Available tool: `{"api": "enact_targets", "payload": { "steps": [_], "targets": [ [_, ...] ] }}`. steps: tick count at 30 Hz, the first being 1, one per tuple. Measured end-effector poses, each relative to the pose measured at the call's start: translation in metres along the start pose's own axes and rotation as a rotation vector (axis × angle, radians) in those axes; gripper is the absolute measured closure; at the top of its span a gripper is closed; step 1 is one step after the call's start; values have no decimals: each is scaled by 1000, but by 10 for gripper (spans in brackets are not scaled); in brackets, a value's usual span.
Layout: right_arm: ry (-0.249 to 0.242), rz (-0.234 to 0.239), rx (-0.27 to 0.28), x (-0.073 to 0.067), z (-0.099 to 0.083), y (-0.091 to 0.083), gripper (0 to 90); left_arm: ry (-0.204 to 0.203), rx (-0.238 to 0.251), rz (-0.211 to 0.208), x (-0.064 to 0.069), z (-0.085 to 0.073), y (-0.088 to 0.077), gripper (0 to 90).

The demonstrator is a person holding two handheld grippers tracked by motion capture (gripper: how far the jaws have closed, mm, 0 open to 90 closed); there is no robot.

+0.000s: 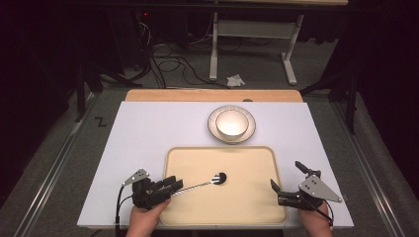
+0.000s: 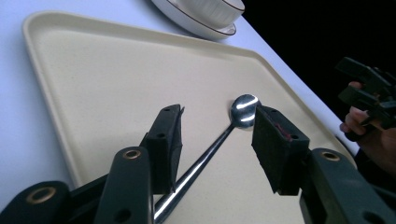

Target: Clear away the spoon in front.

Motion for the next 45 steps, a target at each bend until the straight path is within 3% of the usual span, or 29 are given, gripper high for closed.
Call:
{"api": "enact_targets", "payload": {
  "steps": [5, 8, 10, 12, 13, 14, 16, 20, 26, 32, 40, 45],
  "targets": [
    [-1, 2, 1, 0, 0, 0, 17, 49, -20, 44, 2, 1, 0, 512],
    [-1, 2, 2, 0, 0, 0, 17, 108, -44, 105, 3, 1, 0, 510],
    [-1, 2, 2, 0, 0, 0, 17, 129, -55, 124, 4, 2, 0, 538],
    [2, 2, 2, 0, 0, 0, 17, 159, -82, 144, 3, 1, 0, 605],
    [-1, 2, 2, 0, 0, 0, 17, 175, -99, 151, 2, 1, 0, 764],
    [-1, 2, 2, 0, 0, 0, 17, 185, -116, 151, 2, 1, 0, 764],
    [-1, 3, 2, 0, 0, 0, 17, 196, -163, 193, 1, 1, 1, 900],
    [0, 5, 0, 0, 0, 0, 17, 259, -235, 294, 0, -1, 7, 900],
    [1, 3, 1, 0, 0, 0, 17, 320, -330, 344, 4, -5, 15, 900],
    [-1, 6, 0, 0, 0, 0, 17, 362, -378, 343, 15, -9, 17, 900],
    [6, 4, -1, 0, 0, -1, 17, 416, -437, 277, 35, -22, 16, 900],
    [6, 4, 0, 0, 0, 0, 17, 399, -446, 225, 41, -26, 18, 900]
  ]
}}
Point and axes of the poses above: each handheld gripper's, and its own axes: y roughly forward along the jaws, z roughly out of its top, x roughly to its right, the point moved 3 cm from there along y, roughly forward along the jaws, and after that the axes turned 6 degrees about -x, right-handed, at the moved point
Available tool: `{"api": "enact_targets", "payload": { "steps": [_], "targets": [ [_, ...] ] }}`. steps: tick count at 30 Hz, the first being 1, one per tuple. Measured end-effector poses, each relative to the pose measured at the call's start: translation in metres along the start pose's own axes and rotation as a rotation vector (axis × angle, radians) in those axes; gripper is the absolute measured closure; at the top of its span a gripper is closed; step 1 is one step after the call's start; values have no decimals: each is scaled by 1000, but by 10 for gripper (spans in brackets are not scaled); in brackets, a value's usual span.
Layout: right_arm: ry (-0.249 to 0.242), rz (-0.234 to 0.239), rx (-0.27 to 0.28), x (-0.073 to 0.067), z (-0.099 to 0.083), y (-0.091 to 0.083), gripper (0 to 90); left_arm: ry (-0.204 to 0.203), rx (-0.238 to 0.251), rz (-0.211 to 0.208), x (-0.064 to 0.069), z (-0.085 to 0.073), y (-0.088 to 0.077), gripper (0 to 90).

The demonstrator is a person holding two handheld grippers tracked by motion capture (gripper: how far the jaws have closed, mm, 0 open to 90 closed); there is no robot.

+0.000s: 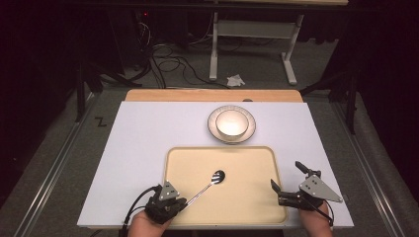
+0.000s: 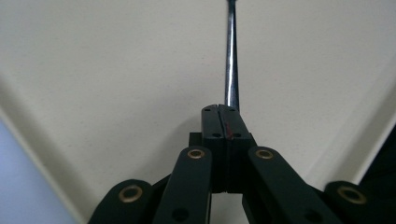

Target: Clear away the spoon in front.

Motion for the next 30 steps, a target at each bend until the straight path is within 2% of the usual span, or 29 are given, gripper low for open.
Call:
{"api": "enact_targets", "payload": {
  "steps": [3, 6, 11, 14, 17, 21, 23, 30],
  "targets": [
    [-8, 0, 1, 0, 0, 1, 17, -17, 22, 19, -4, 4, 0, 900],
    [-2, -2, -5, -1, 0, 1, 17, -57, 81, 20, -8, 16, -1, 900],
    [-10, -5, 0, 0, 0, 1, 17, -46, 112, 21, -5, 39, 6, 900],
    [2, -7, 3, 1, -1, 0, 17, -46, 123, 13, -2, 56, 17, 900],
    [-3, -6, 3, 2, -1, -1, 17, -26, 114, 1, 9, 67, 29, 900],
    [-3, -4, 5, 2, 0, 0, 17, 29, 83, -12, 26, 78, 43, 900],
    [-2, -1, 5, 1, 0, 0, 17, 48, 60, -1, 31, 81, 49, 900],
    [-4, -2, -2, 0, 0, 0, 17, 33, 33, 15, 30, 86, 63, 900]
  ]
}}
Point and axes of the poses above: each handheld gripper's, and its own axes: y roughly forward along the jaws, z roughly out of its top, x roughly to its right, the point moved 3 cm from there along y, roughly forward along the jaws, and after that the axes turned 6 degrees about -x, right-handed, at the moved point
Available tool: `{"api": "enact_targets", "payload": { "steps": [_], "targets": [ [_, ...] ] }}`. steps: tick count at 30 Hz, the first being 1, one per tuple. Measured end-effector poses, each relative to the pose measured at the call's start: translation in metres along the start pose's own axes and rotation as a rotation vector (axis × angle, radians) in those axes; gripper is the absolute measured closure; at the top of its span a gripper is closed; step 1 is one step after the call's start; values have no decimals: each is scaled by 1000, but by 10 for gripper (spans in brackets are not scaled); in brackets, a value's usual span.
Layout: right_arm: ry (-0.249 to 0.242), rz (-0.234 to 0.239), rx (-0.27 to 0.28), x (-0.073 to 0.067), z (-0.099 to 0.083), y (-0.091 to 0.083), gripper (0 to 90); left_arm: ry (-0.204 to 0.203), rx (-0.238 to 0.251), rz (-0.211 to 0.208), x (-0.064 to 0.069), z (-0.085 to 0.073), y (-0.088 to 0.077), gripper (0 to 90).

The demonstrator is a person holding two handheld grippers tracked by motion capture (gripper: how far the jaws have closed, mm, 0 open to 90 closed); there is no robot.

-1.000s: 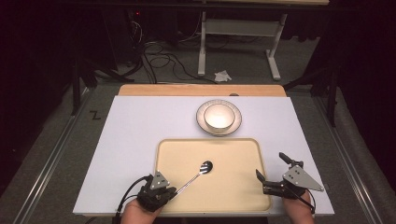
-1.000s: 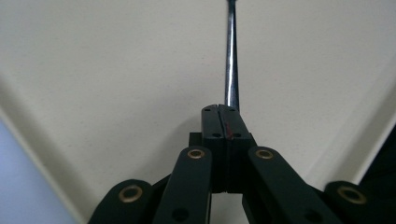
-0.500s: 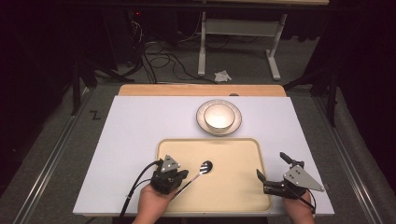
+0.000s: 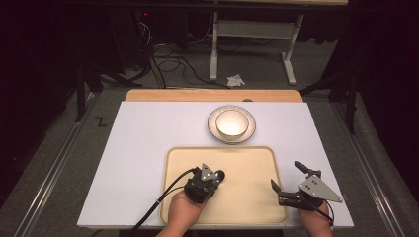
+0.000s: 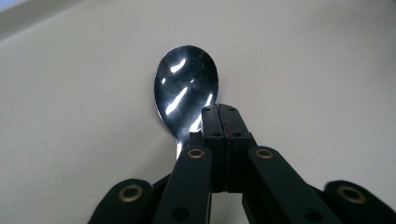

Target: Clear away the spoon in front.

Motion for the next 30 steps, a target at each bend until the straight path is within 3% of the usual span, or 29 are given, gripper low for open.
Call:
{"api": "enact_targets", "payload": {
  "steps": [5, 20, 30],
  "targets": [
    [3, 3, 7, 0, 0, 0, 17, -17, -6, 15, -7, 1, 1, 900],
    [-6, 2, 3, 0, 0, 0, 17, -98, -6, 73, -44, -6, -8, 900],
    [0, 2, 1, 0, 0, 0, 17, -128, -3, 84, -56, -11, -13, 900]
  ]
}}
Point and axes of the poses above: each handheld gripper's, and its own axes: y roughly forward along the jaws, z roughly out of its top, x roughly to its right, the point moved 3 cm from there along y, roughly forward along the jaws, and after that the axes turned 6 degrees about -x, right-handed, at the moved point
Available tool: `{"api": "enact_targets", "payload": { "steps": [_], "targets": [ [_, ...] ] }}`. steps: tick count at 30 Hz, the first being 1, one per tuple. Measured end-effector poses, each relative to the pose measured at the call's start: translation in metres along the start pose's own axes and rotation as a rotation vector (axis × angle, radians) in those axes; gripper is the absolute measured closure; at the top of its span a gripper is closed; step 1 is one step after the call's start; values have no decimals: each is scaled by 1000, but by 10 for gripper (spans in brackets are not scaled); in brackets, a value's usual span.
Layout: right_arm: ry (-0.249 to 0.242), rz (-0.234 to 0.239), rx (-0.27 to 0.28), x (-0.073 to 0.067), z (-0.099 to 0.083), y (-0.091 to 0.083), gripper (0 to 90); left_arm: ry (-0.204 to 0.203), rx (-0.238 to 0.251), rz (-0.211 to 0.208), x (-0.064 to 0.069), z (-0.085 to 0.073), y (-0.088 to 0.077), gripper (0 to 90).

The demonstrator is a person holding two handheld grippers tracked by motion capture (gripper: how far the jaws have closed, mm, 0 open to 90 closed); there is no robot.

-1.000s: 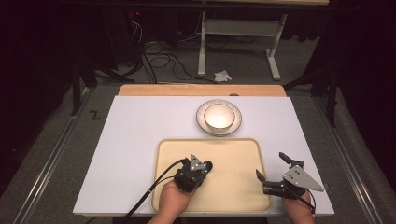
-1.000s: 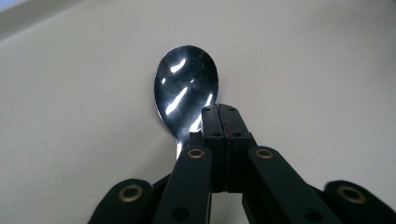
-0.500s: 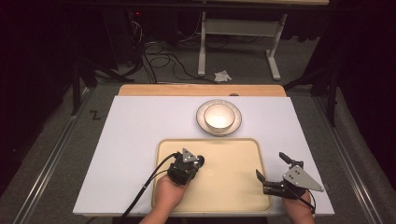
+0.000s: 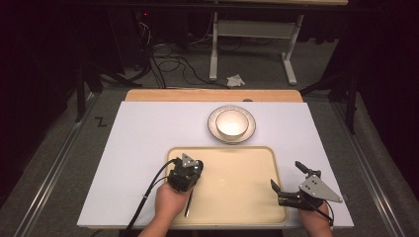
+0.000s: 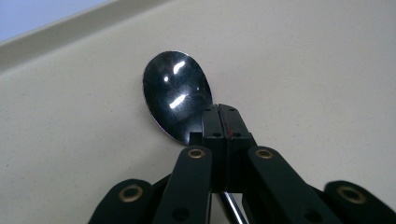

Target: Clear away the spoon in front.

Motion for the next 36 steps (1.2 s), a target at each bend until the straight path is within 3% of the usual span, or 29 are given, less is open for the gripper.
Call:
{"api": "enact_targets", "payload": {
  "steps": [24, 30, 36],
  "targets": [
    [-7, 4, 4, 0, 0, 1, 17, -34, 6, 9, -13, -5, -5, 900],
    [-4, 1, 5, 0, 0, 0, 17, -35, 25, -6, -13, -5, -6, 895],
    [0, 3, 4, 0, 0, 0, 17, -49, 82, -4, -16, -3, -15, 653]
  ]
}}
Point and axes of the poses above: each handheld gripper's, and its own axes: y roughly forward along the jaws, z roughly out of its top, x roughly to its right, the point moved 3 cm from there along y, roughly forward along the jaws, and after that the axes turned 6 degrees about -x, right-handed, at the moved point
